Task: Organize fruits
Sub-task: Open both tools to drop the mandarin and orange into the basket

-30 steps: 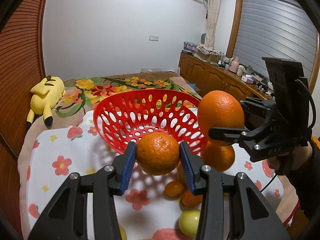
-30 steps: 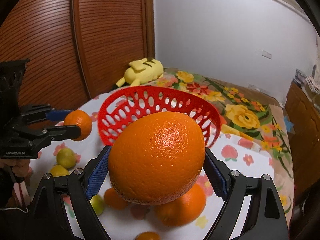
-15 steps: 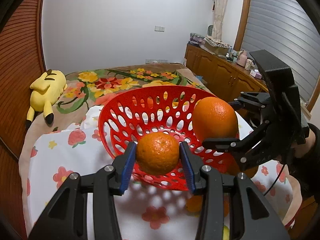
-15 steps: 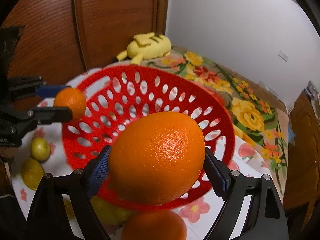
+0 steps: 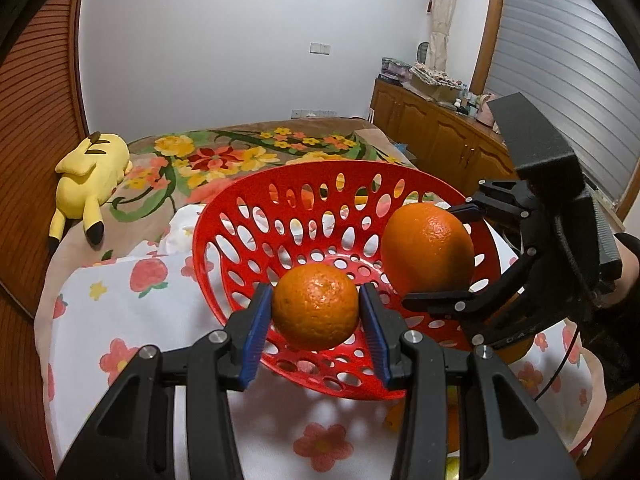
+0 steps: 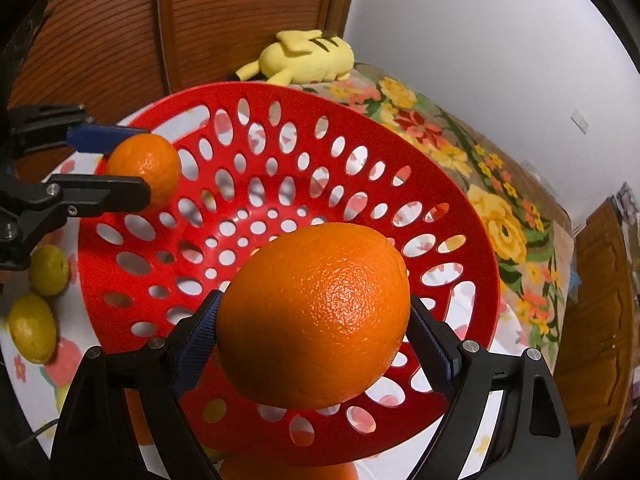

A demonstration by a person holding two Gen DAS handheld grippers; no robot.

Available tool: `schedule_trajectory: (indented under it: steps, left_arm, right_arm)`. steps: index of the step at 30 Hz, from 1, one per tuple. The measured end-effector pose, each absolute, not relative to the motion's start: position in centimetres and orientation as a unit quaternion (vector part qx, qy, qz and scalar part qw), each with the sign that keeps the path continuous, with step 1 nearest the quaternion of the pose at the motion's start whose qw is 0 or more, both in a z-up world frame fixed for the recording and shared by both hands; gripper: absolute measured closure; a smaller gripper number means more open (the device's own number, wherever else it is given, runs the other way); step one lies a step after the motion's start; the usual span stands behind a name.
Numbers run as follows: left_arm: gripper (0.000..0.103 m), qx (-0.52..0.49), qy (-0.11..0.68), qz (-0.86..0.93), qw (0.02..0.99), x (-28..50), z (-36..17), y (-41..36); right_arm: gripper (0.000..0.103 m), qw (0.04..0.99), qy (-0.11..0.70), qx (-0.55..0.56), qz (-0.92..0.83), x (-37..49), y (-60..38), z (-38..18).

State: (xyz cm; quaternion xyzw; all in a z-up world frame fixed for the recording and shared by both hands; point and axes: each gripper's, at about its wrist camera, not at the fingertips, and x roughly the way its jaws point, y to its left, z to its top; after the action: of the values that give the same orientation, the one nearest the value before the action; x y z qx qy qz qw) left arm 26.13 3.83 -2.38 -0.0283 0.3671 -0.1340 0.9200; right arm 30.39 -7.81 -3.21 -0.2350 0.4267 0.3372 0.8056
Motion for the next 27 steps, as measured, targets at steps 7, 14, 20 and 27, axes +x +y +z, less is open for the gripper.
schedule_trajectory:
  steps: [7, 14, 20, 27]
  left_arm:
    - [0.060, -0.027, 0.367, -0.137, 0.920, 26.0, -2.5, 3.8]
    - [0.060, -0.026, 0.368, -0.135, 0.920, 26.0, -2.4, 3.8]
    - [0.059, -0.022, 0.371, -0.138, 0.918, 26.0, -2.5, 3.4]
    - [0.048, -0.032, 0.375, -0.137, 0.917, 25.6, -2.2, 3.3]
  right_arm:
    - [0.014, 0.803, 0.436, -0.238, 0.328, 30.9, -7.7, -3.9]
    - [0.011, 0.809, 0.425, -0.243, 0.325, 30.8, -7.5, -3.5]
    - [0.009, 0.825, 0.411, -0.222, 0.317, 31.1, -8.2, -1.8]
    - [0.010, 0.840, 0.405, -0.190, 0.307, 30.7, -10.4, -0.9]
